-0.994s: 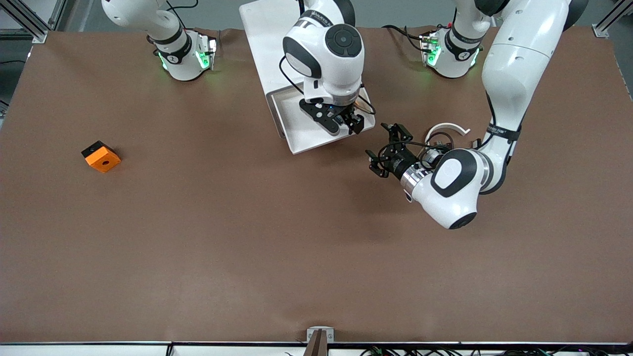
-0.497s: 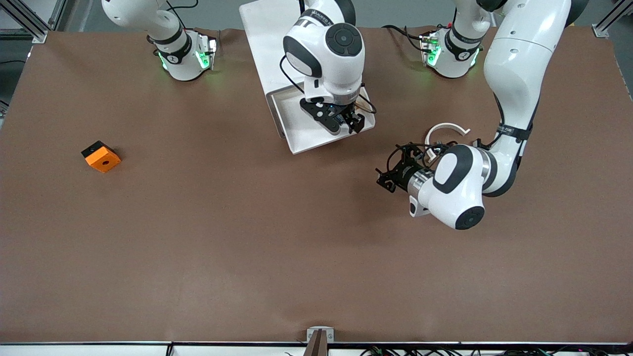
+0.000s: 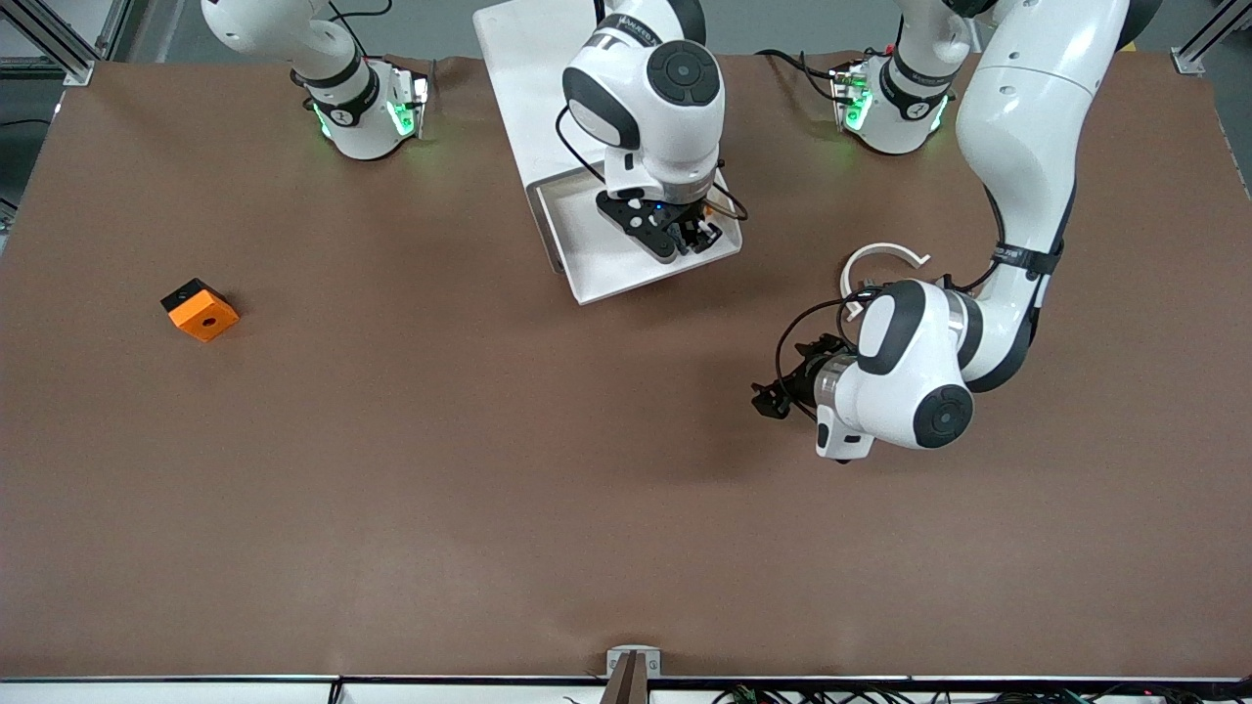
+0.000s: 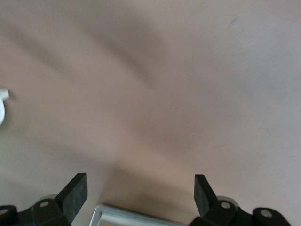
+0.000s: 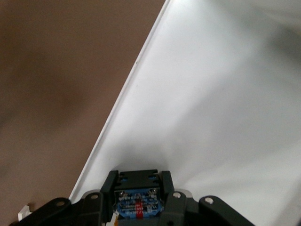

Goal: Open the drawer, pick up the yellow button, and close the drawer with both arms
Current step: 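Lift the button out with the right gripper while the left gripper releases, then set the button beside the orange block while the left gripper pushes the drawer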

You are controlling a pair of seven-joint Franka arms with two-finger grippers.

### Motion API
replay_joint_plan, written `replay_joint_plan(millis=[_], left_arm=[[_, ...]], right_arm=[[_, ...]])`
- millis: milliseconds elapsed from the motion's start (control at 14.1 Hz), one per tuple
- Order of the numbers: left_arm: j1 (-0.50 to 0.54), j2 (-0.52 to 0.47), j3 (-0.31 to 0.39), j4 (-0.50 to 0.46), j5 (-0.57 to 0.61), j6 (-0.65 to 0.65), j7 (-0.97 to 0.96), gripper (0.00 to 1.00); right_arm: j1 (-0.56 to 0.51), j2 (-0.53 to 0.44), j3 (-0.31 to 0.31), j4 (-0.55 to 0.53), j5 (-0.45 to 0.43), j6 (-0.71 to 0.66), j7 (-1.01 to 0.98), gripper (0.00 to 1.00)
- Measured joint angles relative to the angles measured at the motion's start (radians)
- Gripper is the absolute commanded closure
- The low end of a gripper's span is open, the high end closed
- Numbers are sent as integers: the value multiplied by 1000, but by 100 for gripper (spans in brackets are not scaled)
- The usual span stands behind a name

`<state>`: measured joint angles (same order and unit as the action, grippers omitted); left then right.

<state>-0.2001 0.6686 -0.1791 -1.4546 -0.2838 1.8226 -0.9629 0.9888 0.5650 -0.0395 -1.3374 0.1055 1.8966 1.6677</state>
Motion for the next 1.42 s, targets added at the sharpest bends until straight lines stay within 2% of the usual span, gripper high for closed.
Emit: replay_joint_plan(millis=[213,426,781,1136,1278,1420], left_arm=[[-1,0,0,48,42,7,6,0],[-16,1,-1,71,88,51,34,0],[-31,-9,-6,93,166,77,43,0],[-81,-56,-11,96,247,77,47,0],[-130,-67,-12,96,275,77,47,0],[-164,-68,-12,96,282,77,46,0]], right_arm=[[-24,0,-11,57,52,-9,2,100],[-99,-4,-14,157,71,-76,-43,100],[-271,-21,-24,202,72,-162,-414,100],[-486,-16,-31,151,72,-189,-811,100],[-572,-8,-34,92,59,-146,-940,100],[-647,-3,-35,23,-2,-68,-1064,100]])
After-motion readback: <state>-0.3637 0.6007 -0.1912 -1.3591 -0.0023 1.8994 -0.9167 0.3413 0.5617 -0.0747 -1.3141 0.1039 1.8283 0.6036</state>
